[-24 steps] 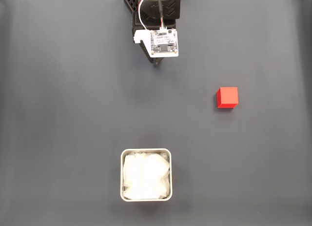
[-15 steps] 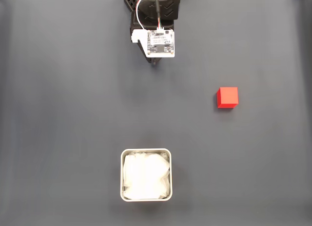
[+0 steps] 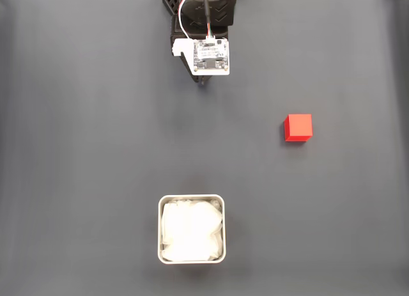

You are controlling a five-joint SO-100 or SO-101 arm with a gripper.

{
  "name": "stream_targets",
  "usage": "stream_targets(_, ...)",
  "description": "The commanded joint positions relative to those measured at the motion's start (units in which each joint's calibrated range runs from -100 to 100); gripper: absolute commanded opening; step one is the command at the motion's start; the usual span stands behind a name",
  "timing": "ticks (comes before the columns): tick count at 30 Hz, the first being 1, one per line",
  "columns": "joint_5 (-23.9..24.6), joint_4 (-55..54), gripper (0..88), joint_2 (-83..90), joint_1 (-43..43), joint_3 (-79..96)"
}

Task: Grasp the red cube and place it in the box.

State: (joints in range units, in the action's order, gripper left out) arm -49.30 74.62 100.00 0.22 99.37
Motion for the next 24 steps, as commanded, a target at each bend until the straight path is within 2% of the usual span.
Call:
stream_targets(1, -0.1, 1.3, 0.0, -0.1, 0.5, 0.5)
stream_targets(10, -0.6, 0.1, 0.0, -0.1, 0.8, 0.5)
stream_targets(15, 0.6, -14.8, 0.0, -0.8, 2.0, -0.6)
stream_targets(19, 1.2, -28.4, 0.0, -6.2, 1.3, -8.9)
stream_targets(24, 1.0, -32.2, 0.0, -19.3, 0.3, -31.9)
